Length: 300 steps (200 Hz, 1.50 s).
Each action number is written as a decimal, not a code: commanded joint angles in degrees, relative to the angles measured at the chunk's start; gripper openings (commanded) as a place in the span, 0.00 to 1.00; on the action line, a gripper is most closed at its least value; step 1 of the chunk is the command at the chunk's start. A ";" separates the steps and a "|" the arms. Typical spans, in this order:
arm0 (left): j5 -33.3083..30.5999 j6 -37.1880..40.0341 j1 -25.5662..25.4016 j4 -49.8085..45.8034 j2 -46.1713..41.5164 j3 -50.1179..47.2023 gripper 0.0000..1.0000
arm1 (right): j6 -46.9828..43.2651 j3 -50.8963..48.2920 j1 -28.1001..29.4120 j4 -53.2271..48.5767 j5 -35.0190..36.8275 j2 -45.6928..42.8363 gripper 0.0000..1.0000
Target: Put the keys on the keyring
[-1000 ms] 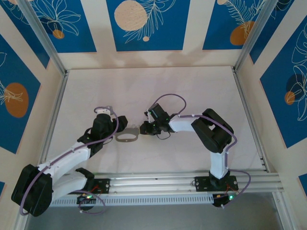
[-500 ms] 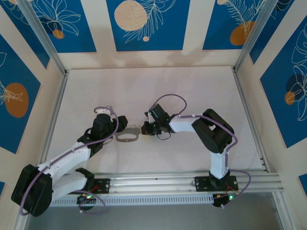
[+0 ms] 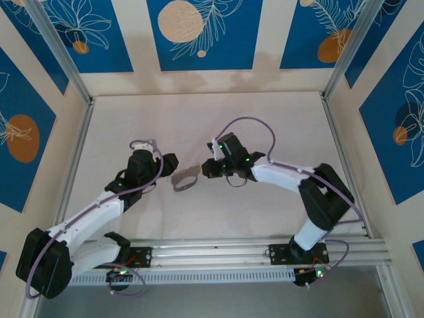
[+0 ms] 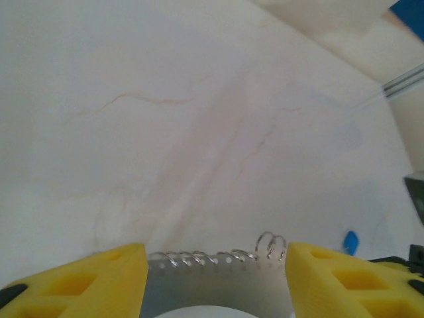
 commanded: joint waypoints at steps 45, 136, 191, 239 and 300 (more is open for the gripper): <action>18.81 10.03 1.86 1.20 6.36 17.14 0.56 | -16.94 8.70 -9.02 -3.31 -18.86 -11.97 0.00; 44.17 6.95 3.42 15.44 18.18 30.28 0.50 | -13.60 10.82 -15.35 0.79 -28.58 -15.43 0.00; 51.12 4.15 3.42 20.97 19.95 30.51 0.49 | -11.24 9.74 -15.43 0.72 -26.42 -15.67 0.00; 53.35 5.74 3.41 18.91 19.95 29.79 0.45 | -8.09 9.59 -15.33 1.92 -25.49 -14.88 0.00; 55.29 6.99 3.42 18.51 20.56 29.03 0.44 | -6.44 8.42 -14.57 3.77 -24.59 -15.35 0.00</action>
